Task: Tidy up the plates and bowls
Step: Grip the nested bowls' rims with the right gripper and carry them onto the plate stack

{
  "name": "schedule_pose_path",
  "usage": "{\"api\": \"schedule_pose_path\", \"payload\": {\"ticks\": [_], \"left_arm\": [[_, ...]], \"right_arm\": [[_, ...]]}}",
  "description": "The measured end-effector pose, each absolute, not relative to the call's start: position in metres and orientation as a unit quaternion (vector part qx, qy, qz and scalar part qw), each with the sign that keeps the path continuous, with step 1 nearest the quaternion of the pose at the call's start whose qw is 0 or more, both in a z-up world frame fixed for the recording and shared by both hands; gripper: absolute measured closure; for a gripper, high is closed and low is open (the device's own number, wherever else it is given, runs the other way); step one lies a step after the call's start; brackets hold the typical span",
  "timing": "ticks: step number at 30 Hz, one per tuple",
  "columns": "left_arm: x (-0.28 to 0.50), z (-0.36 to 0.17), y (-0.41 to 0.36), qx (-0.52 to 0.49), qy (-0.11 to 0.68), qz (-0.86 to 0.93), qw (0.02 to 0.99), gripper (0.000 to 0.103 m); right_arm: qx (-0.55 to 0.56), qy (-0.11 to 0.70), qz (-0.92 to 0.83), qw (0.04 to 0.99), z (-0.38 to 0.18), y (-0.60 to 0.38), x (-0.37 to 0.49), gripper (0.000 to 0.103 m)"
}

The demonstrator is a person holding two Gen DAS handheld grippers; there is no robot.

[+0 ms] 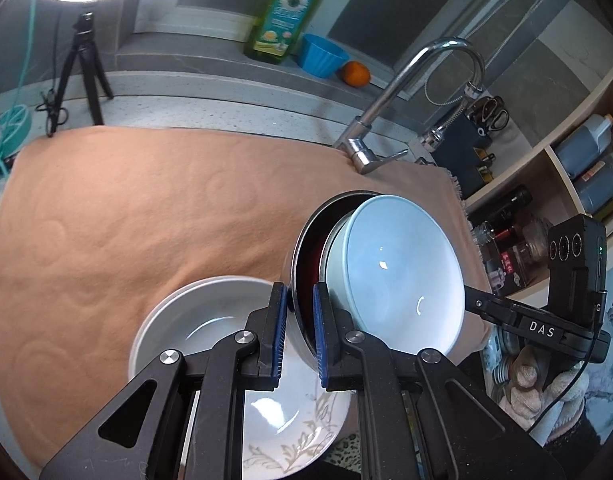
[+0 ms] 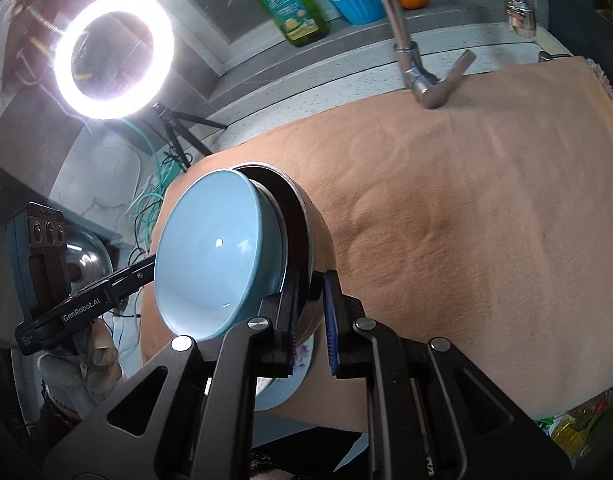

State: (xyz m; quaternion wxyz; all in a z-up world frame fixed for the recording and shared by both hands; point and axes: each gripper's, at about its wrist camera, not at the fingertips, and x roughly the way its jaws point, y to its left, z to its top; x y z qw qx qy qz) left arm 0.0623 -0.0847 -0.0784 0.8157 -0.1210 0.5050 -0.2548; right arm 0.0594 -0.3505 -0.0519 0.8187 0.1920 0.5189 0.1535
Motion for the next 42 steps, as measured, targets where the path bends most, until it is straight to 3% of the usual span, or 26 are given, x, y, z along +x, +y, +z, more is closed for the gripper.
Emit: {"api": "schedule_pose_path", "payload": {"ticks": [20,42], "left_arm": [[0.036,-0.092,-0.025,-0.151,0.511,-0.197,0.823,0.093],[0.028,-0.105,-0.015,-0.153,0.523,-0.187,0.818,0.094]], "right_arm": [[0.157,0.54,0.197,0.803,-0.064,-0.288,0.05,0.09],[0.15,0.561,0.201,0.789,-0.078,-0.273,0.048,0.09]]}}
